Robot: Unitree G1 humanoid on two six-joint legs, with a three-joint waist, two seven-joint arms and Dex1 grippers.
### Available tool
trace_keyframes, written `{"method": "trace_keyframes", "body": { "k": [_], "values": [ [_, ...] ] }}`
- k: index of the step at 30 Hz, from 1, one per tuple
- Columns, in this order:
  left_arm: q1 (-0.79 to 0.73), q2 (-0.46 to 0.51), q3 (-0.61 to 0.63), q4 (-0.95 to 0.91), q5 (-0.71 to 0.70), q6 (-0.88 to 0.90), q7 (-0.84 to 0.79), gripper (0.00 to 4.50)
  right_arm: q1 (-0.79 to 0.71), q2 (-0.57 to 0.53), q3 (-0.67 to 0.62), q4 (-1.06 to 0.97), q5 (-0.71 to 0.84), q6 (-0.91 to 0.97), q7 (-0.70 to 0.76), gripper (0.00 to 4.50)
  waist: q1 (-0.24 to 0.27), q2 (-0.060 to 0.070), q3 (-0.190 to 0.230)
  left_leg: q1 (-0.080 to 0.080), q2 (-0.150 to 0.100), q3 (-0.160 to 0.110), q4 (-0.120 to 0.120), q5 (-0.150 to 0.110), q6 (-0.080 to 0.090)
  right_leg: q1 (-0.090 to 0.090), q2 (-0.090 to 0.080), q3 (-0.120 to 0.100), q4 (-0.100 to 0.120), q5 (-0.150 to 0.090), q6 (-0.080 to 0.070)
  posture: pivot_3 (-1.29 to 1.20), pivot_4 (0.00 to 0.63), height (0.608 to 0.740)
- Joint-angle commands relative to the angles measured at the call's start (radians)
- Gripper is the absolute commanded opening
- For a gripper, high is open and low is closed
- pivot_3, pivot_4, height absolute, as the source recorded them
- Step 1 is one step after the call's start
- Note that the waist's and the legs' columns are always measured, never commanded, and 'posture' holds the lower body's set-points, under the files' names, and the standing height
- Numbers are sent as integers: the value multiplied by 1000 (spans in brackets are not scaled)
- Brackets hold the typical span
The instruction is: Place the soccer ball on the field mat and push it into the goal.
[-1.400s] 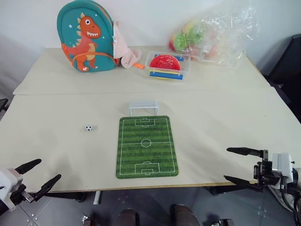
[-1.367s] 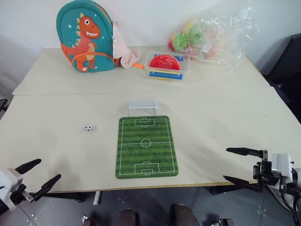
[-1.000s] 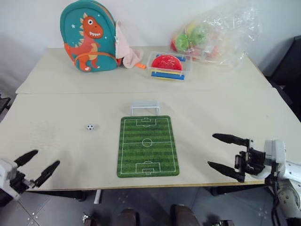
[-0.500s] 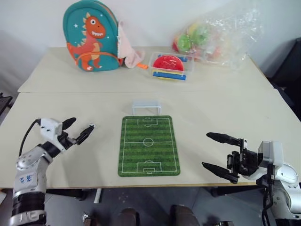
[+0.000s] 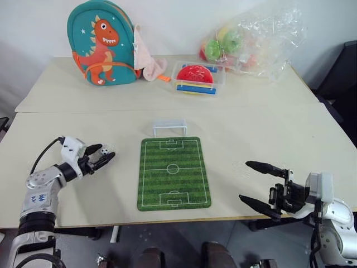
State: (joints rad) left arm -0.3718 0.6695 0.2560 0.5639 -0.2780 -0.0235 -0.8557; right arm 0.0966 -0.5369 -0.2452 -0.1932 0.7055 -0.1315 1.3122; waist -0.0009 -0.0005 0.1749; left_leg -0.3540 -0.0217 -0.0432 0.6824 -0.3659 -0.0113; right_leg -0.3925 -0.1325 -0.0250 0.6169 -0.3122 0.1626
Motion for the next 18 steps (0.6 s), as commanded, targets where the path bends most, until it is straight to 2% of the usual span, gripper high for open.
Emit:
{"method": "trace_keyframes", "body": {
  "k": [1,4,5,9,12,14,18],
  "values": [
    [8,4,4,-1,-4,-2,-9,1769,10,6,-17,-15,2,-25,-3,4500,0,0,0,0,0,0,0,0,0,0,0,0,0,0,0,0,150,740],
    [6,-2,4,0,-5,-4,-11,913,10,5,-16,-16,2,-25,-4,4500,0,0,0,1,0,0,0,0,-1,0,0,0,1,0,0,0,150,740],
    [5,-5,7,-1,-9,-5,-11,830,10,5,-17,-15,3,-26,-3,4500,0,0,0,1,0,0,0,0,-1,0,0,0,2,0,0,0,150,740],
    [16,-5,57,-102,-116,-29,-116,830,2,-20,-30,-14,7,-10,-5,4500,0,0,0,1,0,0,0,0,-1,0,0,0,2,0,0,0,150,740],
    [46,44,25,-269,-180,88,-219,830,1,-54,-58,-7,15,3,3,4500,0,0,0,0,0,-1,0,0,-1,0,0,0,1,0,0,0,150,740],
    [63,73,-13,-385,-206,164,-270,830,8,-81,-77,4,24,9,23,4500,2,0,0,0,0,-2,0,0,-1,0,-1,0,1,0,0,0,150,740],
    [49,108,-192,-638,-198,302,-339,830,55,-165,-129,43,46,34,126,4500,13,1,1,0,0,-2,0,0,0,1,-2,1,0,0,0,0,150,740]
  ]
}}
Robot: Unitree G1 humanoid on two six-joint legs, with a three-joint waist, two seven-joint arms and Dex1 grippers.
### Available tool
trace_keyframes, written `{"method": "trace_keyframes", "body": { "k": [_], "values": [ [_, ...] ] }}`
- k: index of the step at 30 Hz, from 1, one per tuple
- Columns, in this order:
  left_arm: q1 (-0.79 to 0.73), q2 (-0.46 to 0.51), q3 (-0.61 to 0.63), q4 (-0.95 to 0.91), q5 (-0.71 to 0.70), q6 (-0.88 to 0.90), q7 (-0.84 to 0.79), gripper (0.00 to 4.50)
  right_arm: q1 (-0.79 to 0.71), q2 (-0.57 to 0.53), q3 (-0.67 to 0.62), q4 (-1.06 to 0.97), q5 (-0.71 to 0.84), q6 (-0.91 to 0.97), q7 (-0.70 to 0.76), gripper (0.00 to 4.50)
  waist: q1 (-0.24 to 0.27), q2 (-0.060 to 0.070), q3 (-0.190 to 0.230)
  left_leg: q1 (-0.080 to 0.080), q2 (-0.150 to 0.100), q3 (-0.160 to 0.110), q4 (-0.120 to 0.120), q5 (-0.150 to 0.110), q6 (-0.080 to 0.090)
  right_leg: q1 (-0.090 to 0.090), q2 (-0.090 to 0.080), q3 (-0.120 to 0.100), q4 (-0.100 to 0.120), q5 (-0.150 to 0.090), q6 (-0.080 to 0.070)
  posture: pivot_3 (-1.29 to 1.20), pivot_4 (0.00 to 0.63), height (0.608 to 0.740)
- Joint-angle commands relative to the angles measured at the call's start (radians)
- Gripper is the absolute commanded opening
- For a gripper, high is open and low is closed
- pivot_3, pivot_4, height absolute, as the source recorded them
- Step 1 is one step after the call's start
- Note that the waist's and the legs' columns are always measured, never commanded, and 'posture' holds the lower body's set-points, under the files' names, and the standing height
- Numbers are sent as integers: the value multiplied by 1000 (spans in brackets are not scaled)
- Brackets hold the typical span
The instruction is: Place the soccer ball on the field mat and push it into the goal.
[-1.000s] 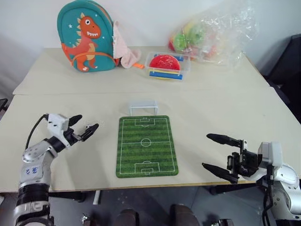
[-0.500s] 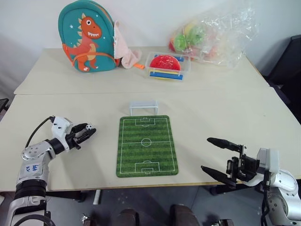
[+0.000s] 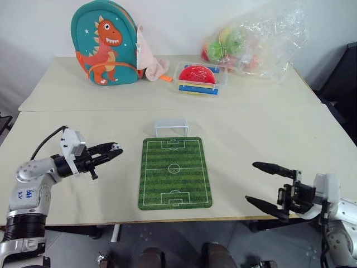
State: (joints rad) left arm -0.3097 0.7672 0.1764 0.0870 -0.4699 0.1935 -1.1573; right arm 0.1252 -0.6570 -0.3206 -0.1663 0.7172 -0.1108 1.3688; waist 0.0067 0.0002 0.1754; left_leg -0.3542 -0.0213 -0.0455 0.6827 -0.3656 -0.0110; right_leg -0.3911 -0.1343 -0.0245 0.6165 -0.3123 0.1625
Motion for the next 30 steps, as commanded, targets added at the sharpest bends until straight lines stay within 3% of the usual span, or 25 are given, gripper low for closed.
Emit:
{"method": "trace_keyframes", "body": {
  "k": [1,9,25,30],
  "values": [
    [-23,-13,-169,-199,17,96,-32,830,44,-74,-60,27,37,24,110,4500,9,0,0,0,0,0,0,0,1,0,-1,1,-1,0,0,0,150,740],
    [-45,-122,-431,-244,205,86,31,830,81,-143,-56,14,60,49,230,4500,8,0,0,0,0,2,-1,0,0,0,3,1,-5,0,0,0,150,740],
    [-64,-161,-512,-208,281,83,34,830,48,-128,30,18,15,8,197,4500,20,1,0,0,-1,1,1,0,0,1,2,1,-6,0,1,0,150,740],
    [-58,-161,-509,-213,279,82,25,2352,49,-121,30,12,7,11,184,4500,20,0,0,0,-1,1,1,0,0,1,2,1,-6,0,1,0,150,740]
  ]
}}
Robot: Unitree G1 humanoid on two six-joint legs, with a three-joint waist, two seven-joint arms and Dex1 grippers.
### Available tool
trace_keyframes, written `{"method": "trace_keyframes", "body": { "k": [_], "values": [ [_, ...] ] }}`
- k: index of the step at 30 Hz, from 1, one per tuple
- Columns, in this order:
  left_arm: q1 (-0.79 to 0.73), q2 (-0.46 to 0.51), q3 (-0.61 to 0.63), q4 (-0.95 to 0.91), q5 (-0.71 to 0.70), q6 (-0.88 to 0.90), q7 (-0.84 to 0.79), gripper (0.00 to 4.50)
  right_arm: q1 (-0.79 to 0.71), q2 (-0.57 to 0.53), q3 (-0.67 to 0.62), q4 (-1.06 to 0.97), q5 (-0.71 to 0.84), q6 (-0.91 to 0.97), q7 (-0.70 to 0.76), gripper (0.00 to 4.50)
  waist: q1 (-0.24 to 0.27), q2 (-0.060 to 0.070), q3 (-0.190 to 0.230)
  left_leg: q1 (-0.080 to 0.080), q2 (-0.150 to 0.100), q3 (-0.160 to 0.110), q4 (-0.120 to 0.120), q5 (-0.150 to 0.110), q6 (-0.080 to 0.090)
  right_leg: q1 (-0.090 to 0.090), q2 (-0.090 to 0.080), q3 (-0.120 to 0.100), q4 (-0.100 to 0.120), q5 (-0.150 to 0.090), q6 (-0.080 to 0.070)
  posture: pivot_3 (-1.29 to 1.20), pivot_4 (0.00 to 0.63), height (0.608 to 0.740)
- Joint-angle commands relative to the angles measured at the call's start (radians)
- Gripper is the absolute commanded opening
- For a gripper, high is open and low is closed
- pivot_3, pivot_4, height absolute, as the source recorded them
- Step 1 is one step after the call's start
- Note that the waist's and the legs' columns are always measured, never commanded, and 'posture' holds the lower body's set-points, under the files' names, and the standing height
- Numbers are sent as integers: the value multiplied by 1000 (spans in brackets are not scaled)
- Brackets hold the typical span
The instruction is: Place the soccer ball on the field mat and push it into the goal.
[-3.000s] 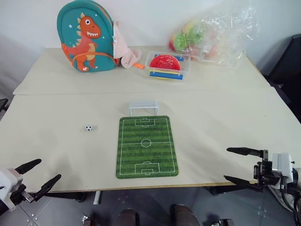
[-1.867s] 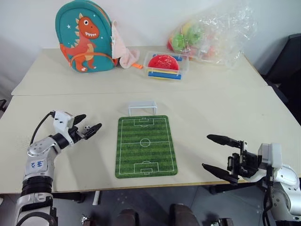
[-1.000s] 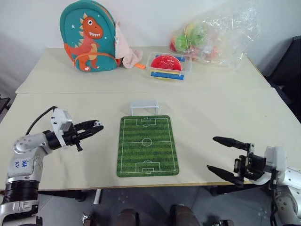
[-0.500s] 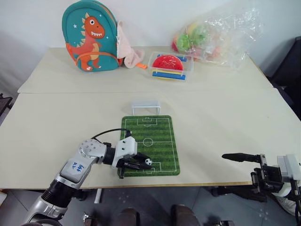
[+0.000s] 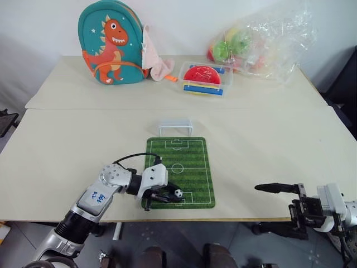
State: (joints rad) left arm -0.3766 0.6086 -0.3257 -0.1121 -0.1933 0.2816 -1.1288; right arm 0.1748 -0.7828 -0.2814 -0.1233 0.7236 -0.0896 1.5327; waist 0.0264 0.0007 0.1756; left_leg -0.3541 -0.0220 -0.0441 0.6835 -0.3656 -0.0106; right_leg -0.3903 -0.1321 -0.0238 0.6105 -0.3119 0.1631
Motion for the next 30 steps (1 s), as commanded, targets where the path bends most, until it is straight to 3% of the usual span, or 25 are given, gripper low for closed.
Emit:
{"method": "trace_keyframes", "body": {
  "k": [1,7,19,25,28,30],
  "values": [
    [8,-4,-6,-13,4,-9,-5,2618,-4,5,-9,-30,0,-9,17,4500,0,0,0,0,0,0,0,0,0,0,0,0,0,0,0,0,150,740],
    [9,-20,4,-2,16,-66,8,4335,-14,6,-8,-26,-5,-7,14,4500,0,0,0,0,0,0,1,0,0,0,0,0,0,0,0,0,150,740],
    [14,-11,165,-11,-154,-77,-55,4335,-22,7,1,-23,-4,20,16,4500,-2,0,0,0,0,0,1,0,0,0,0,0,0,0,0,0,150,740],
    [135,125,370,-86,-303,-68,-146,4335,-26,-4,-18,-15,1,31,23,4500,-10,0,0,0,1,0,0,0,0,-1,0,0,0,0,0,0,150,740],
    [239,198,479,-77,-311,-106,-168,4335,-39,0,-35,-11,9,28,13,4500,-15,0,0,0,1,0,0,0,0,-1,0,0,0,0,0,0,150,740],
    [328,224,539,-76,-317,-123,-181,3938,-45,4,-42,-12,14,27,7,4500,-16,0,0,0,1,0,0,0,0,-1,-1,0,0,0,0,0,150,740]
  ]
}}
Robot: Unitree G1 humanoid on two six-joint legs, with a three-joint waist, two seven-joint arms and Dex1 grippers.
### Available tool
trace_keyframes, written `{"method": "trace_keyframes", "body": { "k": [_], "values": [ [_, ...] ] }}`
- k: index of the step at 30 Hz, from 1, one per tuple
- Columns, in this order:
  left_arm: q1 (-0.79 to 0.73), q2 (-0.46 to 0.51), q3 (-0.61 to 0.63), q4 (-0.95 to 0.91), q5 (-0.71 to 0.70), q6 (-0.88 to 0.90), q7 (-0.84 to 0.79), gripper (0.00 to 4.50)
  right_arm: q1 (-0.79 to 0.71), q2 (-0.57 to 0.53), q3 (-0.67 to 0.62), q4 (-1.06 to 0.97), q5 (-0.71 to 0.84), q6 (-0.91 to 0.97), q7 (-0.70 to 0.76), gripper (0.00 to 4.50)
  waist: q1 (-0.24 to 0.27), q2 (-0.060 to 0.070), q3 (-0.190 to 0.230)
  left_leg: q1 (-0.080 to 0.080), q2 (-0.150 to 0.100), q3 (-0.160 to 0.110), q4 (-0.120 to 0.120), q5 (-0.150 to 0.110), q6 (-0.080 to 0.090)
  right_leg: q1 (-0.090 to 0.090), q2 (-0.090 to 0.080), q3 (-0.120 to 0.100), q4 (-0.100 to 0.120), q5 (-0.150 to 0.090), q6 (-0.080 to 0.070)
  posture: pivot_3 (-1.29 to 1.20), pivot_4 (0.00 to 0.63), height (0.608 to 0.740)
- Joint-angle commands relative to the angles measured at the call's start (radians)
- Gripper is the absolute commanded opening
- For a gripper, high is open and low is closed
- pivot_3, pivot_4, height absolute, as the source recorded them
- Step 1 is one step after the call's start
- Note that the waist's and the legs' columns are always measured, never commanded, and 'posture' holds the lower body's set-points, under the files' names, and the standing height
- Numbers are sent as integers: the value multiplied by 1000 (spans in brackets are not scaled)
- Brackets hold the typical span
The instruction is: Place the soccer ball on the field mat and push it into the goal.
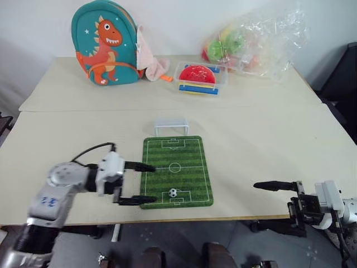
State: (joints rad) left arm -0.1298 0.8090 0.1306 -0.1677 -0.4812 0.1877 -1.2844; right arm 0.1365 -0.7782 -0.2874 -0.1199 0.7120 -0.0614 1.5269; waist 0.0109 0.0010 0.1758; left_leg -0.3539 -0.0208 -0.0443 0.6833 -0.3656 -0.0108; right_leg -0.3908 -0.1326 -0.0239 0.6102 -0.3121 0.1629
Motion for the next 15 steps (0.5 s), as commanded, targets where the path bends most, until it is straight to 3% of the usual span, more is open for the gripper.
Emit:
{"method": "trace_keyframes", "body": {
  "k": [1,6,13,15],
  "values": [
    [114,28,104,-23,-37,-31,-28,3722,-8,0,-38,-15,26,0,12,4500,0,0,0,0,0,0,0,0,0,0,-1,0,0,0,0,0,150,740],
    [395,-17,151,-97,-13,-114,-25,2214,-9,-7,-45,-3,19,-9,26,4500,0,0,0,0,3,0,-2,-1,1,0,-2,1,-2,0,0,0,150,740],
    [442,-96,66,-180,-7,-136,34,77,1,-3,-51,26,3,-37,45,4500,14,0,0,1,2,-2,-1,-1,1,4,-2,0,-3,0,0,0,150,740],
    [440,-108,35,-207,-4,-128,51,30,6,0,-55,48,-3,-59,56,4500,12,0,0,1,2,-1,-1,-1,1,4,-2,0,-4,0,0,0,150,740]
  ]
}}
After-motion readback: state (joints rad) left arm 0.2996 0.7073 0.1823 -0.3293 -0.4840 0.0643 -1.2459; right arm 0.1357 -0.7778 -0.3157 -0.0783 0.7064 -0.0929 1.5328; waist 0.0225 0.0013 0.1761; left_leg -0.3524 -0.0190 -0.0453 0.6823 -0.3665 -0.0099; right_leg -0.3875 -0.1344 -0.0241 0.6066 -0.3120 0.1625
